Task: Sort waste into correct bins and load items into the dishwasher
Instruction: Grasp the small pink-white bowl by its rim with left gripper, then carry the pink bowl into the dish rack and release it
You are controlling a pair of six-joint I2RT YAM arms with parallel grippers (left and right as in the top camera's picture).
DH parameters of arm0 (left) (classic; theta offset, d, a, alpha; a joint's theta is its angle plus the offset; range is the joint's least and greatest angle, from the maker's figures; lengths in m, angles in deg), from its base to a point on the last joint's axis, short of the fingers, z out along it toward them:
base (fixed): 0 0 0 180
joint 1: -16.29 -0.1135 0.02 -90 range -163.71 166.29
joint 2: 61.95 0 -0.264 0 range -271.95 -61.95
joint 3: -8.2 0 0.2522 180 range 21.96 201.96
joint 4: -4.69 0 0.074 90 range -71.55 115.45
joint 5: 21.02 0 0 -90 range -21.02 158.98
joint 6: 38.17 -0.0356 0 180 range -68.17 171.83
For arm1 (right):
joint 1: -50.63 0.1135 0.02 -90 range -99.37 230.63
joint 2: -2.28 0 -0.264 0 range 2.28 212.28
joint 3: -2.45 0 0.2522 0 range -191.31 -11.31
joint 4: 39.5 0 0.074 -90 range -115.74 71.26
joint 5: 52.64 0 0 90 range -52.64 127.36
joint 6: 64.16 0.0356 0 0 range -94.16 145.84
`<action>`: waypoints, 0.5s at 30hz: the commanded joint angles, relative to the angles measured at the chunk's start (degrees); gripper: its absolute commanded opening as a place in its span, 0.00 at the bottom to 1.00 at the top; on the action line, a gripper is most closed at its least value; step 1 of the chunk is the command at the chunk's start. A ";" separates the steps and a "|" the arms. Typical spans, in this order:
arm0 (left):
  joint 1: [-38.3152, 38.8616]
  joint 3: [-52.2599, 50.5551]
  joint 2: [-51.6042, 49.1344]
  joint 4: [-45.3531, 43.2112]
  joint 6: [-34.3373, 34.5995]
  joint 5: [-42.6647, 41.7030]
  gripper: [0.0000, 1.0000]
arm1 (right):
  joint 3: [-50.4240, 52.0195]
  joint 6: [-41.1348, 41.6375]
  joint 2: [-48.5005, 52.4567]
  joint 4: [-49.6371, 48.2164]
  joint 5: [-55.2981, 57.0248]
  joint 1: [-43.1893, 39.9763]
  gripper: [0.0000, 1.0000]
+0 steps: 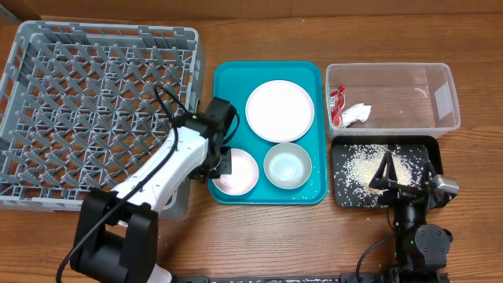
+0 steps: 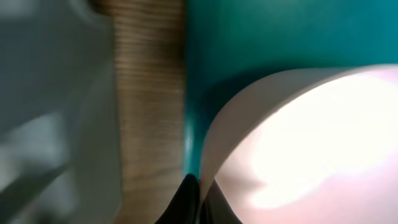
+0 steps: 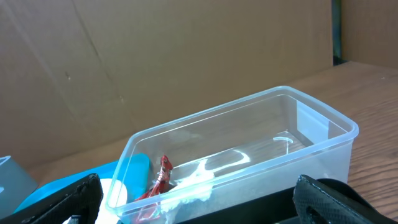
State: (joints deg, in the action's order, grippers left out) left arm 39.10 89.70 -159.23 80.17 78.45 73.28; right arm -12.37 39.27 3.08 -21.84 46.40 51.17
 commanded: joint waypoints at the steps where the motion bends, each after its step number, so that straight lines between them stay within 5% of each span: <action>1: 0.24 9.66 4.37 6.45 -0.24 9.35 0.04 | 0.61 -0.37 -0.50 -0.37 0.37 0.26 1.00; 11: 0.20 26.51 7.67 32.20 4.44 48.50 0.04 | 0.61 -0.37 -0.50 -0.37 0.39 0.26 1.00; 15: -0.42 26.47 7.45 34.25 8.81 53.75 0.04 | 0.61 -0.37 -0.50 -0.37 0.37 0.26 1.00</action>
State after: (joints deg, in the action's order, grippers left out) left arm 39.08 115.39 -151.38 114.24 82.05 116.38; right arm -12.37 39.27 3.08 -21.81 46.38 51.15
